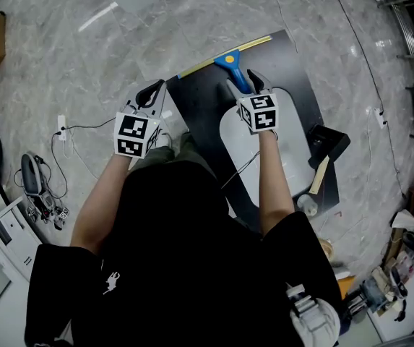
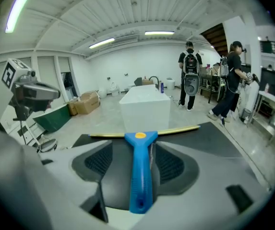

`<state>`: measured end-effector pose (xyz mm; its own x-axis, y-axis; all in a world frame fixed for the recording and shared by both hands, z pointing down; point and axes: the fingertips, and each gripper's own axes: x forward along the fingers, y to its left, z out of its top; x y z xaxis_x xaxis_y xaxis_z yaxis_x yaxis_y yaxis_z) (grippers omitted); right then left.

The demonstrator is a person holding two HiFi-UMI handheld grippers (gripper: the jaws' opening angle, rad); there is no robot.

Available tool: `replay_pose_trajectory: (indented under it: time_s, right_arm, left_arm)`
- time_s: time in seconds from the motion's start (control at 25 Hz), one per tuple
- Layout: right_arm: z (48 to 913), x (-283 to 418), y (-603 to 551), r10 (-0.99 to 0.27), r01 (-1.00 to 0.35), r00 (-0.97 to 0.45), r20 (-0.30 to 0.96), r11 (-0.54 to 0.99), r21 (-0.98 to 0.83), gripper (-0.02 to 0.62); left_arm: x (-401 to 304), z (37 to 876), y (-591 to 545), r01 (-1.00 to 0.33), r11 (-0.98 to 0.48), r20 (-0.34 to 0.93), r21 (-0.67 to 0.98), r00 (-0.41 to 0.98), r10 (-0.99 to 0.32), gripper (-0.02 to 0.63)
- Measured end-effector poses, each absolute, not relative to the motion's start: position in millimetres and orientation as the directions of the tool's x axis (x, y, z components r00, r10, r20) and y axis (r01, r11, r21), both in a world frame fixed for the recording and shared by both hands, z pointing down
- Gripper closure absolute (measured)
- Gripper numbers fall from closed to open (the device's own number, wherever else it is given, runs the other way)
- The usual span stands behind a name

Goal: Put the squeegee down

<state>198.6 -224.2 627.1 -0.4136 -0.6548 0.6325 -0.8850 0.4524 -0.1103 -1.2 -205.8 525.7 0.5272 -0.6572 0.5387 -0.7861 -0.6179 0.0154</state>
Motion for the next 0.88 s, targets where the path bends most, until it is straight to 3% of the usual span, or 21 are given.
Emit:
replay_pose_trajectory:
  time_s: [0.24, 0.56, 0.88]
  right_arm:
    - [570, 200, -205, -0.764, -0.919, -0.393, 0.512, 0.350, -0.183, 0.351]
    - [495, 194, -143, -0.894, -0.968, -0.218, 0.392, 0.148, -0.201, 0.586]
    - [411, 166, -70, -0.958, -0.990, -0.078, 0.276, 0.042, -0.135, 0.594]
  left_arm:
    - [-7, 501, -202, -0.737, -0.674, 0.491, -0.043, 0.572, -0.657, 0.603]
    - [-32, 449, -190, -0.682, -0.731, 0.367, 0.007, 0.682, -0.633, 0.603]
    - [-57, 405, -170, -0.585, -0.811, 0.252, 0.014, 0.787, -0.564, 0.603]
